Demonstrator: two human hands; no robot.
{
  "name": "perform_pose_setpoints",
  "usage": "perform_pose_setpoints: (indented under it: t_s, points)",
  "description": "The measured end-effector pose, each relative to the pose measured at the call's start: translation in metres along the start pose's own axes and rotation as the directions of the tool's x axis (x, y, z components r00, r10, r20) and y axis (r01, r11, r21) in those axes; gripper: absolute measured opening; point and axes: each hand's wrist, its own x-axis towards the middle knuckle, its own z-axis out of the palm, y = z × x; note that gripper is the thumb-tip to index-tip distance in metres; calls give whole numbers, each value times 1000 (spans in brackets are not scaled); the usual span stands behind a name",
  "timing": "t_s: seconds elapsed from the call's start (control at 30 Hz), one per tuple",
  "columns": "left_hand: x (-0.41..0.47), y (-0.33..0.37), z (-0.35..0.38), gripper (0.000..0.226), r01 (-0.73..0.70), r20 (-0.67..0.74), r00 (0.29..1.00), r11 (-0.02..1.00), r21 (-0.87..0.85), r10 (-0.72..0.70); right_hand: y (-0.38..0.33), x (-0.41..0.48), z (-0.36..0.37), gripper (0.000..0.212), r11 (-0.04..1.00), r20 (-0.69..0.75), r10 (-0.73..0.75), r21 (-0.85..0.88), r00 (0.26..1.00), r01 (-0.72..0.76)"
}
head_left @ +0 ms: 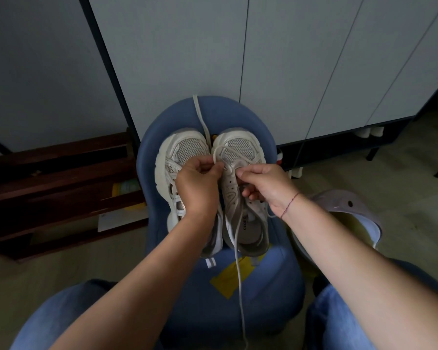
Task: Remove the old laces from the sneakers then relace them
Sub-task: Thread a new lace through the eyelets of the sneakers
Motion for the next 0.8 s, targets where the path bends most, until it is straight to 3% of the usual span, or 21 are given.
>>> perform_pose_setpoints:
  t_s: [0.6, 0.8]
  points:
    - [14, 4, -7, 13, -113, 297, 954, 966, 231, 40, 6, -4, 9, 17, 990, -44, 30, 141, 999, -23]
    - [14, 7, -12, 65, -110, 347, 937, 969, 219, 28, 2, -5, 6, 20, 963, 55, 106, 241, 993, -116]
